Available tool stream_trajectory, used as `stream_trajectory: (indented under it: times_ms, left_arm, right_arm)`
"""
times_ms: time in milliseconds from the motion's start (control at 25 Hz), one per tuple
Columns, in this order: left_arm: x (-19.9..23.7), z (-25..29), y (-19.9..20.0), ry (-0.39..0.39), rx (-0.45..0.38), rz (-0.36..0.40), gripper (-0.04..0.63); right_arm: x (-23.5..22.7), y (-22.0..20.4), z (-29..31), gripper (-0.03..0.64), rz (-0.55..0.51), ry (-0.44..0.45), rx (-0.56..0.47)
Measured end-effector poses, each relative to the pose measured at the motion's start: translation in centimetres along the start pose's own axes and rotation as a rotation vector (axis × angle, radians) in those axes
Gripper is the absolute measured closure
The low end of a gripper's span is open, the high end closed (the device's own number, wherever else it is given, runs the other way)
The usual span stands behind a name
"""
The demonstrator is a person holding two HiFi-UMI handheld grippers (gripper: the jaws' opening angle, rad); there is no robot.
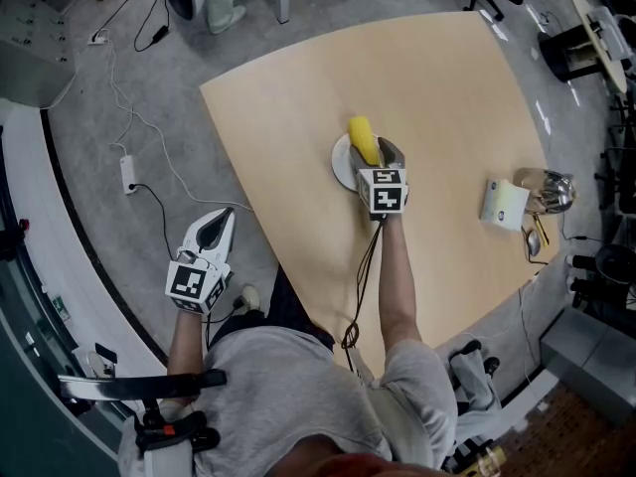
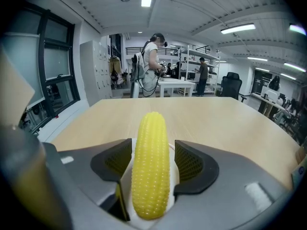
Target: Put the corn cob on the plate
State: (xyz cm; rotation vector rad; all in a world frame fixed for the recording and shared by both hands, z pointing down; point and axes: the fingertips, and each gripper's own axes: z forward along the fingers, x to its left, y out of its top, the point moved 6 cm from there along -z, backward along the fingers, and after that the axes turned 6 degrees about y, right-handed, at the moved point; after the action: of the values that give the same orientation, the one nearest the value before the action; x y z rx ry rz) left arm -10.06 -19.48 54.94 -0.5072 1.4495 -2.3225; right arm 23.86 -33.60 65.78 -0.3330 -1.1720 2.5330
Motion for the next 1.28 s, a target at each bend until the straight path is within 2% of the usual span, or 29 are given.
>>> stream_trajectory:
  times_ms: [440,640,1280]
  left_arm:
    - [0.2,-0.3,-0.9,-0.001,-0.015,-0.011,0.575]
    - [0.0,-2.1,0.7,0.002,-0.02,-0.009,0.575]
    - [-0.3,-5.5,2.2,-0.002,-0.058,-0.005,0.575]
  right_arm:
    - [0.2,-0.7,0.1,0.305,0.007,0.0,0.0]
    - [1.3,1.0,-1.8,0.299,-0.004,0.008,-0.009]
    - [3.2,2.4,-5.5,0.291,-0.009,-0.027,-0.05]
